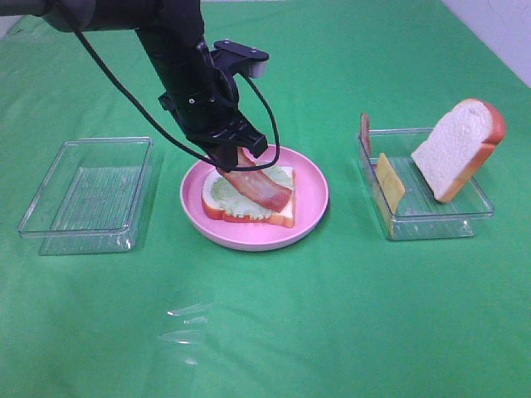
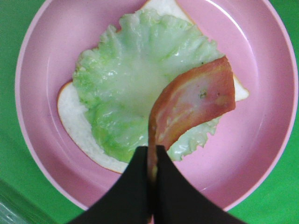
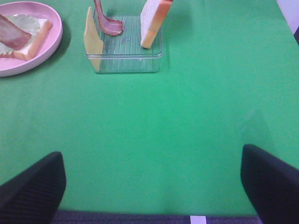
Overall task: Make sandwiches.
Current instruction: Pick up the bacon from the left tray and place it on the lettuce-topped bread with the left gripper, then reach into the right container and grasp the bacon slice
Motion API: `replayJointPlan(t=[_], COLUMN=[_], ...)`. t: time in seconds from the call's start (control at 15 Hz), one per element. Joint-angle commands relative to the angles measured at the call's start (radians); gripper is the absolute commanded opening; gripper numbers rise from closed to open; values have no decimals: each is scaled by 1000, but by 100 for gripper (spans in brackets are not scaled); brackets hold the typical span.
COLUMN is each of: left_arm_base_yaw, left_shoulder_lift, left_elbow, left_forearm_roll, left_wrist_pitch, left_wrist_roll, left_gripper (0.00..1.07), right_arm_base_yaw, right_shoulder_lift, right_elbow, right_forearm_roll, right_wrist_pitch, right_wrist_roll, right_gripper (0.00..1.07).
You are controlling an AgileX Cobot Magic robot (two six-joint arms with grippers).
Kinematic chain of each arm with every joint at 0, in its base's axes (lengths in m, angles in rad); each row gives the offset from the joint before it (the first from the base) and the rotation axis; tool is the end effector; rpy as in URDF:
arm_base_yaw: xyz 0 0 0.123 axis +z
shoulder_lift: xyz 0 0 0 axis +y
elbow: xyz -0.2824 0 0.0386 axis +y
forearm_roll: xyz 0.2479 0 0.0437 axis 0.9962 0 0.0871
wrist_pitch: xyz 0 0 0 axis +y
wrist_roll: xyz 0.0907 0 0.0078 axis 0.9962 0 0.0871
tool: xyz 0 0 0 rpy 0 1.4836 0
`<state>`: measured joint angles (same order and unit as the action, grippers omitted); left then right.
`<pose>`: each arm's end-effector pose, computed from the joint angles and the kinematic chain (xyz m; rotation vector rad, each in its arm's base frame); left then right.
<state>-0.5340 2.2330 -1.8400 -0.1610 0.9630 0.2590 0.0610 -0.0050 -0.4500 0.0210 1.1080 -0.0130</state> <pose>0.4045 -0.2531 0.1814 1.0057 2.6678 -0.2661 -0.0024 0.0016 0.2595 -0.0801 2.1354 0.0538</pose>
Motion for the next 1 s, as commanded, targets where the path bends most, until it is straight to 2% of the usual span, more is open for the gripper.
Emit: replayJointPlan(t=[0.07, 0.27, 0.4, 0.53, 0.67, 0.73, 0.8, 1.0], left_arm_base_yaw=[-4, -4, -4, -4, -4, -4, -4, -4], left_shoulder_lift=[1, 1, 1, 1, 0, -10, -29, -59], left_elbow=[-5, -5, -5, -5, -5, -5, -5, -38], left_forearm_roll=[6, 6, 6, 9, 49, 79, 101, 106], left_wrist_pitch=[-2, -2, -1, -3, -16, -21, -21, 41], left_wrist_roll=[-7, -41, -41, -46, -142, -185, -202, -202], left_gripper=[0, 0, 12, 44, 86, 103, 102, 102], right_arm_base_yaw=[0, 0, 0, 0, 0, 0, 0, 0], right_shoulder_lift=[-27, -27, -27, -27, -27, -27, -27, -27], right_elbow=[-3, -3, -3, -3, -3, -3, -3, -3], right_forearm_roll=[1, 1, 1, 1, 1, 1, 1, 1], right_wrist_pitch=[-7, -7, -7, -7, -7, -7, -7, -7], right_wrist_roll=[-9, -9, -9, -9, -9, -9, -9, -9], right_gripper=[99, 99, 99, 99, 99, 99, 99, 99])
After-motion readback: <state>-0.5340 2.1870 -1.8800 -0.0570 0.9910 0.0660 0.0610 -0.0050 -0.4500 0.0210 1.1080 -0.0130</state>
